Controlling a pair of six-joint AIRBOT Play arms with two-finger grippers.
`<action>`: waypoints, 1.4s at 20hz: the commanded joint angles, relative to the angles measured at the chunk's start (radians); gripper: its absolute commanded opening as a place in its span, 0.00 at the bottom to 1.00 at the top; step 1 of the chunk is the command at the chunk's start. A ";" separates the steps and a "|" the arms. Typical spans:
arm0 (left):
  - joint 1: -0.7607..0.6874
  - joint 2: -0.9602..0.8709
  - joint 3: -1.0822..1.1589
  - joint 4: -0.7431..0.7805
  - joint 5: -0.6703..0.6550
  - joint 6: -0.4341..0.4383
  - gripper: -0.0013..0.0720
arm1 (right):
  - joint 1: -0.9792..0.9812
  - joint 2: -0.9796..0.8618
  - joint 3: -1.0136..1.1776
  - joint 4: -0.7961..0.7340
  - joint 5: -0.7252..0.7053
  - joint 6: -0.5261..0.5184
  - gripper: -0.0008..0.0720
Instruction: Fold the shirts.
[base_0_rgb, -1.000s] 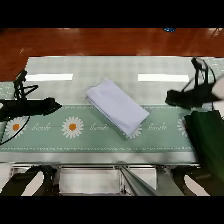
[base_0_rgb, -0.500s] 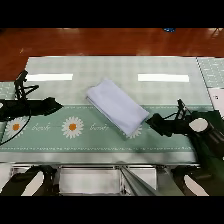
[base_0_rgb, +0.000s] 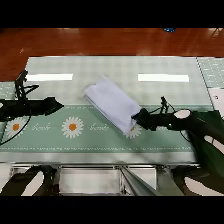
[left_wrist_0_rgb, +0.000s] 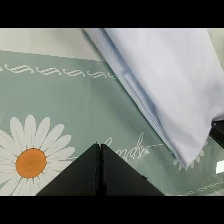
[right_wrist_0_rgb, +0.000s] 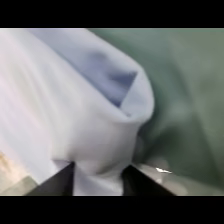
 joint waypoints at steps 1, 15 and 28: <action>0.000 0.000 0.000 -0.001 -0.001 0.001 0.05 | 0.056 -0.127 0.153 0.021 0.010 -0.048 0.23; 0.000 -0.001 0.000 0.000 -0.001 0.027 0.05 | 0.008 -0.163 0.943 -0.194 0.195 0.008 0.04; 0.000 -0.001 0.000 -0.005 -0.009 0.027 0.05 | -0.624 0.144 1.115 -0.427 0.701 0.273 0.04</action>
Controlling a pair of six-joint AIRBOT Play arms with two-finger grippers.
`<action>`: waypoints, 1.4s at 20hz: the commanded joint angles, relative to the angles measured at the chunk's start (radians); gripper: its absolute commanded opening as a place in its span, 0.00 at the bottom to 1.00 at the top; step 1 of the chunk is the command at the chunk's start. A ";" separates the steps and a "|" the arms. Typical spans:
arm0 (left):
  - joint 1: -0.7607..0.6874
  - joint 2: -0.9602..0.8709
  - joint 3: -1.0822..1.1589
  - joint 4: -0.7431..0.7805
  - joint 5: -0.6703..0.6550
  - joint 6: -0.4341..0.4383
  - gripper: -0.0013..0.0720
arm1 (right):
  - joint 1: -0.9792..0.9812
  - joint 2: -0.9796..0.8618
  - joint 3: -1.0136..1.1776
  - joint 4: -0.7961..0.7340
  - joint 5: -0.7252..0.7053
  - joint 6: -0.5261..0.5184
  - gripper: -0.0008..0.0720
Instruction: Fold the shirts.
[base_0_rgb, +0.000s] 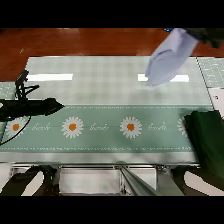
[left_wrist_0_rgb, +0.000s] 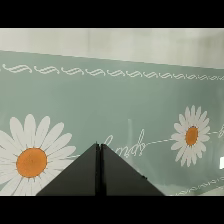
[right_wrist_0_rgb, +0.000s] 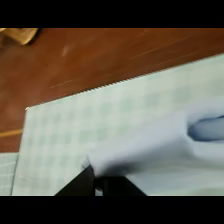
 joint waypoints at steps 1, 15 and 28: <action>0.000 0.000 0.000 -0.005 -0.001 0.000 0.05 | -0.233 0.105 0.009 -0.064 0.237 0.048 0.04; -0.125 -0.004 0.000 -0.100 0.069 0.052 0.05 | -0.846 0.540 -0.476 -0.936 0.665 -0.041 0.04; -0.092 -0.140 0.320 -0.015 0.087 0.063 0.04 | -0.843 0.423 -0.488 -0.128 0.150 -0.119 0.04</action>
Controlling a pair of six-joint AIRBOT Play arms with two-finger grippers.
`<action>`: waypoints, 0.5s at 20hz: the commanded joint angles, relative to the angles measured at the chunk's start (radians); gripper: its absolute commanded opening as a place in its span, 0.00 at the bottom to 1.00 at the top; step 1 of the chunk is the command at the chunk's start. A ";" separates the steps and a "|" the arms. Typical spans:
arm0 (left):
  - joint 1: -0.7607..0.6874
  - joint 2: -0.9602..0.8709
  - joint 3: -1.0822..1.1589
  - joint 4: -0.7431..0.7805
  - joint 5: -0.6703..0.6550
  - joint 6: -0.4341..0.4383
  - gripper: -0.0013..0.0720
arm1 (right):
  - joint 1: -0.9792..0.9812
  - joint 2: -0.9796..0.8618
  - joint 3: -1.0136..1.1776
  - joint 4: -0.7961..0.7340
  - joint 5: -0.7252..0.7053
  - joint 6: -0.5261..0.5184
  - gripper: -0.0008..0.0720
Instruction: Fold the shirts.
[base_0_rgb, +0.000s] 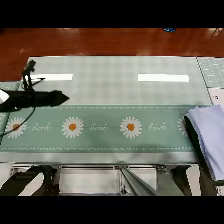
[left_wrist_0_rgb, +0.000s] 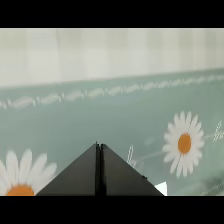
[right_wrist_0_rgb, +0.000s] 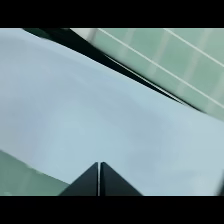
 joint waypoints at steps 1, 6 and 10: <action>-0.006 -0.065 0.268 0.009 0.001 0.001 0.04 | 0.060 -0.087 0.074 0.569 -0.187 -0.085 0.04; -0.130 -0.165 0.589 0.111 -0.076 -0.085 0.04 | 0.774 -0.166 0.130 0.387 -0.359 -0.120 0.04; -0.256 -0.178 0.424 0.430 -0.097 -0.214 0.04 | 1.303 -0.326 0.130 -0.188 -0.387 0.107 0.04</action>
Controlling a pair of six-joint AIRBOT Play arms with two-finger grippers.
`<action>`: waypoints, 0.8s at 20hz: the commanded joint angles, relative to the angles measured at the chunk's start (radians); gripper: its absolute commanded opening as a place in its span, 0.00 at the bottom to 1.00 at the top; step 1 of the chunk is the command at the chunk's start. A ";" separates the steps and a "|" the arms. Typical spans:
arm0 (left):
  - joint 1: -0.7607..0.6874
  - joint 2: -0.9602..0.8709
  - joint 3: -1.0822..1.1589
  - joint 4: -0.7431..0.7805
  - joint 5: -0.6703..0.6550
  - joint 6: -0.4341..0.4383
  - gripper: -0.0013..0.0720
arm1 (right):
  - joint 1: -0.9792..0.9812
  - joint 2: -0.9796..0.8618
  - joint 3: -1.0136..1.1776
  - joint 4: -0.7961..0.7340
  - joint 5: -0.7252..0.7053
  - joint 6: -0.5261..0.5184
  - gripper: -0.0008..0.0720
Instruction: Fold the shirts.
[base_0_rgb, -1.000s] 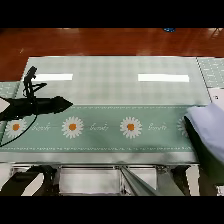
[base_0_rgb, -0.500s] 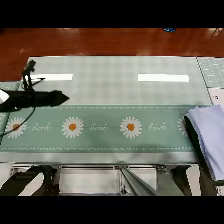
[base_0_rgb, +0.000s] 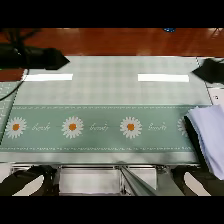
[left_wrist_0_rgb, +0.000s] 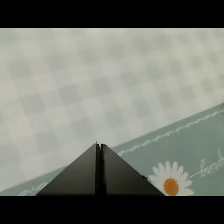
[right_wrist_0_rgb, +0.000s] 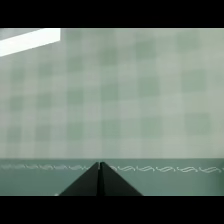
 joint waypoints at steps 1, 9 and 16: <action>-0.079 -0.017 -0.120 0.235 -0.016 -0.104 0.04 | 0.386 -0.163 0.007 -0.421 -0.031 0.175 0.04; -0.041 -0.018 -0.233 0.237 -0.018 -0.106 0.05 | 0.401 -0.335 0.007 -0.409 0.034 0.204 0.04; -0.041 -0.025 -0.233 0.237 -0.013 -0.106 0.05 | 0.401 -0.335 0.007 -0.410 0.033 0.204 0.04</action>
